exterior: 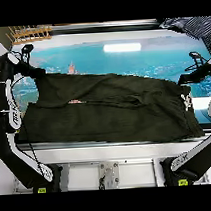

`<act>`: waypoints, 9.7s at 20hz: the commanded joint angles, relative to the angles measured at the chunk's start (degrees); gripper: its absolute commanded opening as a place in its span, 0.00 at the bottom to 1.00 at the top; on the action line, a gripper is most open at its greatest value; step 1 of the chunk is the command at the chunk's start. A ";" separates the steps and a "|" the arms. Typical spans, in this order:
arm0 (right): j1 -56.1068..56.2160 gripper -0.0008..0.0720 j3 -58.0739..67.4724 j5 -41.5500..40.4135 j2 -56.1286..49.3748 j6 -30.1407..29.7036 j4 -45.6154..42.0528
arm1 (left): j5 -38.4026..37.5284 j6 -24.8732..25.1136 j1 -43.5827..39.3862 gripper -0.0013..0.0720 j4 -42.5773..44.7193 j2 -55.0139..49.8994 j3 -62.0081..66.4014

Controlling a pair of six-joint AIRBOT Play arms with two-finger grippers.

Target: Fold the clothes and pants, and hang the long-sleeved shirts on hangers.

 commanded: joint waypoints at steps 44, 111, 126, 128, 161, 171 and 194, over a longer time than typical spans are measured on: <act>6.29 0.06 -1.53 3.80 19.39 19.37 -22.47 | 24.04 0.22 3.04 0.02 6.49 27.15 -25.83; 2.03 0.06 -61.90 -0.90 50.34 21.57 -35.17 | 15.56 37.13 17.70 0.02 16.44 60.98 -80.06; 1.97 0.06 -65.16 2.32 52.46 23.45 -37.57 | 8.94 39.23 17.77 0.02 18.45 62.71 -80.06; 1.97 0.06 -66.23 2.80 52.43 23.45 -37.77 | 8.87 39.23 17.77 0.02 18.43 61.53 -80.06; -24.13 0.86 -53.96 -2.45 54.49 22.93 -3.50 | 5.42 10.95 -8.55 0.12 -0.28 67.80 -70.18; -32.98 1.00 -51.91 -0.63 34.51 5.27 -3.34 | 13.35 3.58 -39.19 0.03 -19.58 49.00 -67.93; -28.11 0.66 -44.26 4.17 23.06 -0.63 1.97 | 7.67 3.61 -45.44 0.03 -19.61 35.65 -52.81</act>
